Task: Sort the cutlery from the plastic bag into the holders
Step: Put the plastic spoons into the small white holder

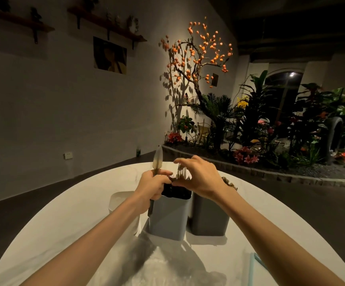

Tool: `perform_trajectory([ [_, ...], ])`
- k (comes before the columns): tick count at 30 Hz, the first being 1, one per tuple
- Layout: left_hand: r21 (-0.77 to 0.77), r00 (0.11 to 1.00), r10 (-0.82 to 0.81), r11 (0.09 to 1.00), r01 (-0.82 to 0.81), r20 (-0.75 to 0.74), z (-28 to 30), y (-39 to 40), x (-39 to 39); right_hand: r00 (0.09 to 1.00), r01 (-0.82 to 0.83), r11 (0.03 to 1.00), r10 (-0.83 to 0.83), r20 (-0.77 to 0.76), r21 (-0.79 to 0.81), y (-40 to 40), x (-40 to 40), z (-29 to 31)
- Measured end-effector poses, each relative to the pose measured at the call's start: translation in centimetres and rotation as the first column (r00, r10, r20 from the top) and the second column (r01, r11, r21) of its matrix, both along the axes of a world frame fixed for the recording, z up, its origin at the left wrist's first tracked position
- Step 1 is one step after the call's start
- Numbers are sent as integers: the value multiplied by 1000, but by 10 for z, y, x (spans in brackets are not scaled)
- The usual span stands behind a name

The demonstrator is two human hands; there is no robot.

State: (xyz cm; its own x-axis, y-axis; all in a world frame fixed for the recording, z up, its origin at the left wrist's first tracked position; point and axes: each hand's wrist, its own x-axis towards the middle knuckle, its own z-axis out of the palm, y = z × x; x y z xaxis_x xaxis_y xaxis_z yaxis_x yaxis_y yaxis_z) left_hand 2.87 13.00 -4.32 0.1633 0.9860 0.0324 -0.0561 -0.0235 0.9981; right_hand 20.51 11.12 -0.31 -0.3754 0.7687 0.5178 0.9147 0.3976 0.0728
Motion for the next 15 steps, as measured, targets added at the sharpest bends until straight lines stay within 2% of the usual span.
perform_trajectory([
  [4,-79,973,-101,990,119,207,6,-4,-10,993,-14,1000,14,121,5,-9,-1,-35],
  [8,-121,914,-168,966,226,368,9,-7,-14,980,-2,994,-20,200,107,-14,-1,-46],
  [11,-113,889,-219,952,286,403,10,-13,-15,985,-18,999,25,174,-38,-21,-2,-49],
  [13,-99,880,-278,935,340,385,12,-19,-16,998,-44,994,48,38,-101,-29,-3,-45],
  [14,-91,879,-310,927,365,362,13,-22,-15,991,-60,996,51,-127,-72,-33,-3,-39],
  [15,-83,879,-343,917,390,332,16,-25,-14,935,-90,995,67,-347,-50,-37,-5,-28],
])
